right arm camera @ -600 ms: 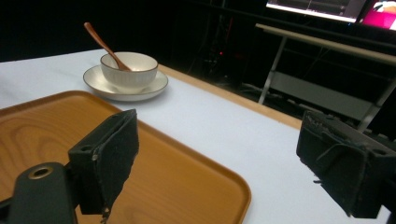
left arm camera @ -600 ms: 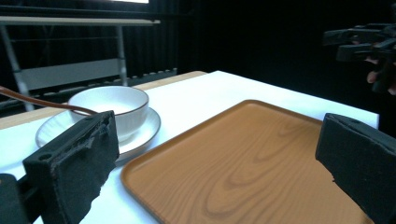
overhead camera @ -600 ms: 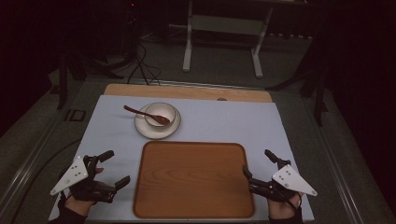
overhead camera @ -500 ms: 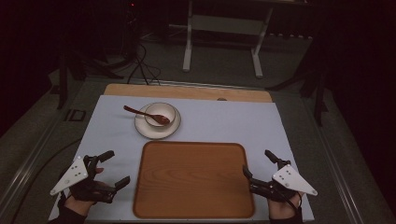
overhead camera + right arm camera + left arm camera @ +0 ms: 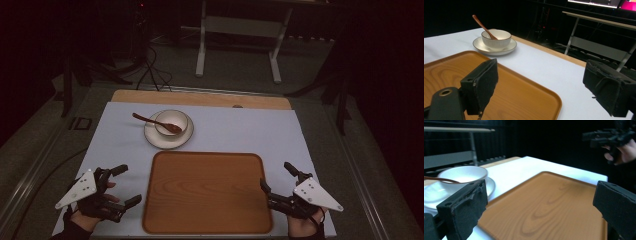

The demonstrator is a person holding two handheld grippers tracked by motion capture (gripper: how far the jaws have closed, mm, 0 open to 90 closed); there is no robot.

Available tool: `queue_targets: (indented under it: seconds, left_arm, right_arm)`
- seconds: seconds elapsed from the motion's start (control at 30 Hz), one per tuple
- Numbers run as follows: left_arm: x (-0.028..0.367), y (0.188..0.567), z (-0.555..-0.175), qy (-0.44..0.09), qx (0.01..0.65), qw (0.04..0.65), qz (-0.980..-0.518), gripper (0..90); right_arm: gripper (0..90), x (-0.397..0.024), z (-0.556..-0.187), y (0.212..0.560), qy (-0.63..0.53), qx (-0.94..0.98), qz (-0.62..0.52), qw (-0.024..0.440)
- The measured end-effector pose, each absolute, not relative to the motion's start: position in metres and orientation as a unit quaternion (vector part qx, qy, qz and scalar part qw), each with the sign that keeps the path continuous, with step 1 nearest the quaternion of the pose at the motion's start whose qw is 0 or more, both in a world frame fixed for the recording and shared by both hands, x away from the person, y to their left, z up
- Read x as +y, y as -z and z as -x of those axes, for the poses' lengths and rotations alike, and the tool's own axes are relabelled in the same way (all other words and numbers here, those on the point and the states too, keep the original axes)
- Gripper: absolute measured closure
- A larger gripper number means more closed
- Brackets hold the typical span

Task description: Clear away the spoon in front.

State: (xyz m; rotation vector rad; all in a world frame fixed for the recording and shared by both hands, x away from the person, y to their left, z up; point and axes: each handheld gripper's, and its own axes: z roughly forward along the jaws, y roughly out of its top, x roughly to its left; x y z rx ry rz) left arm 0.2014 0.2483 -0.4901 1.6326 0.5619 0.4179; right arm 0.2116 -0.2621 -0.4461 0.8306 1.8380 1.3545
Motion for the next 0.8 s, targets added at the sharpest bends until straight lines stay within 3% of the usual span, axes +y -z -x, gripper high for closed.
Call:
queue_targets:
  seconds: [0.37, 0.6, 0.8]
  left_arm:
    - [0.226, 0.461, -0.201, -0.115, 0.238, 0.651, -0.711, 0.0]
    - [0.219, 0.443, -0.2, -0.12, 0.221, 0.642, -0.724, 0.0]
    - [0.214, 0.426, -0.203, -0.156, 0.22, 0.621, -0.736, 0.0]
  right_arm:
    - [12.7, -0.259, -0.213, 0.448, -0.52, 0.715, -0.316, 0.343]
    - [12.8, -0.257, -0.212, 0.446, -0.523, 0.715, -0.311, 0.344]
    - [13.0, -0.255, -0.211, 0.445, -0.523, 0.714, -0.311, 0.346]
